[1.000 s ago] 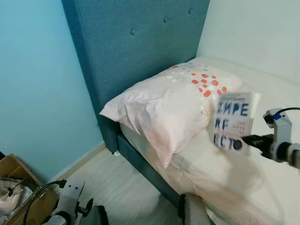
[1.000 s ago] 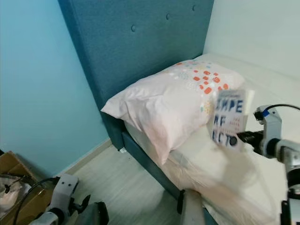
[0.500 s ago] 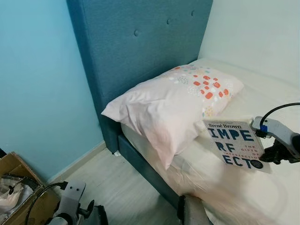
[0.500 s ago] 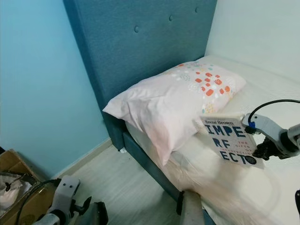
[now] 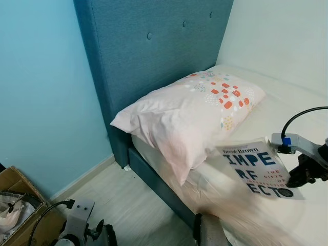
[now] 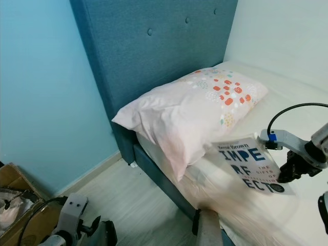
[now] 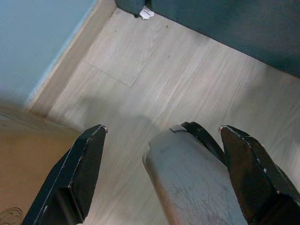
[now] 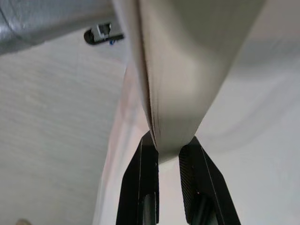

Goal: Clean up the room

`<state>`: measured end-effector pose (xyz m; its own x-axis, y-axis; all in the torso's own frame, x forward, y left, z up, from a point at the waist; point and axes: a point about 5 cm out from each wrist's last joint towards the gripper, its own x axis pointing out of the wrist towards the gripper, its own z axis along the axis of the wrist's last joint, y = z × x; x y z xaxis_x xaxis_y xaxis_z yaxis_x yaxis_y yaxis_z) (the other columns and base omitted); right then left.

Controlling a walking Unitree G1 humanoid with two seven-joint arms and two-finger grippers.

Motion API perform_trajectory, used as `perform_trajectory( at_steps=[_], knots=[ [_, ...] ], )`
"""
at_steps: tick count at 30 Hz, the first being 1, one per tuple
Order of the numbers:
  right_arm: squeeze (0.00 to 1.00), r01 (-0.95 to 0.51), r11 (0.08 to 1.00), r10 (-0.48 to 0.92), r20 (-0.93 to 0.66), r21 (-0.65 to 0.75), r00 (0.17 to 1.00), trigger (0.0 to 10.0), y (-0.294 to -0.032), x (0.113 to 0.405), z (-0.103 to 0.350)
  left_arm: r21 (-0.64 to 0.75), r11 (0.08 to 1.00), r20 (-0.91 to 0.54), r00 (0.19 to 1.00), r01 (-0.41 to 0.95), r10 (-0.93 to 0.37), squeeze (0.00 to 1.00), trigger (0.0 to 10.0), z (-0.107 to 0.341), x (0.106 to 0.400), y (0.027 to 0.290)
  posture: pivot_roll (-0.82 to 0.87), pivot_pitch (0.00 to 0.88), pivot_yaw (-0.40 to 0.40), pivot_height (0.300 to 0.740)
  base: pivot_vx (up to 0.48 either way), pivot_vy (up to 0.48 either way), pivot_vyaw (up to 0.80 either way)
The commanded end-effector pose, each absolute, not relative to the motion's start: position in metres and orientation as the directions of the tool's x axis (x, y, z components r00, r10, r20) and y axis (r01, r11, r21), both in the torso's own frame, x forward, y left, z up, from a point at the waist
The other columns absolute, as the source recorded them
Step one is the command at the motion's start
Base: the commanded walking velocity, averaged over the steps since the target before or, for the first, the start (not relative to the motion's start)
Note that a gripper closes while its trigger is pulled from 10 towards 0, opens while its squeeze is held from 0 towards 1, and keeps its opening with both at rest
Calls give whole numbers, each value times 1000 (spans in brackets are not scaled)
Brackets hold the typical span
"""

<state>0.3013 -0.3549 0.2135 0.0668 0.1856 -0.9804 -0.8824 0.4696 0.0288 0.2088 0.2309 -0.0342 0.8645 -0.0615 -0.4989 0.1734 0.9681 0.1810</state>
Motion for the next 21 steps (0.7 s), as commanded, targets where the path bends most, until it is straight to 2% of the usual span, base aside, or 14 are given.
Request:
perform_trajectory(
  at_steps=[1, 8, 16, 19, 21],
  knots=[
    [0, -873, 485, 161, -987, 56, 27, 0, -363, 295, 214, 172, 969, -519, 852, 178, -64, 0, 10000, -40, 201, 229, 4, 102, -79, 424, 0, 0, 0],
    [0, -871, 486, 182, -983, 64, 30, 0, -359, 299, 217, 170, 968, -525, 848, 183, -68, 0, 10000, -42, 196, 229, 7, 115, -84, 424, 0, 0, 0],
    [0, -869, 484, 74, -995, 101, -74, 0, -369, 288, 208, 172, 969, -526, 848, 179, -63, 0, 10000, -42, 192, 231, 3, 129, -85, 424, 0, 0, 0],
    [0, -903, 430, -7, -1000, 19, -25, 0, -370, 292, 201, 171, 968, -527, 847, 182, -66, 0, 10000, -43, 190, 231, 4, 141, -83, 424, 0, 0, 0],
    [0, -919, 373, -92, -990, -131, 104, 0, -368, 301, 190, 170, 968, -528, 846, 186, -70, 0, 10000, -43, 188, 231, 7, 153, -82, 424, 0, 0, 0]
  ],
)
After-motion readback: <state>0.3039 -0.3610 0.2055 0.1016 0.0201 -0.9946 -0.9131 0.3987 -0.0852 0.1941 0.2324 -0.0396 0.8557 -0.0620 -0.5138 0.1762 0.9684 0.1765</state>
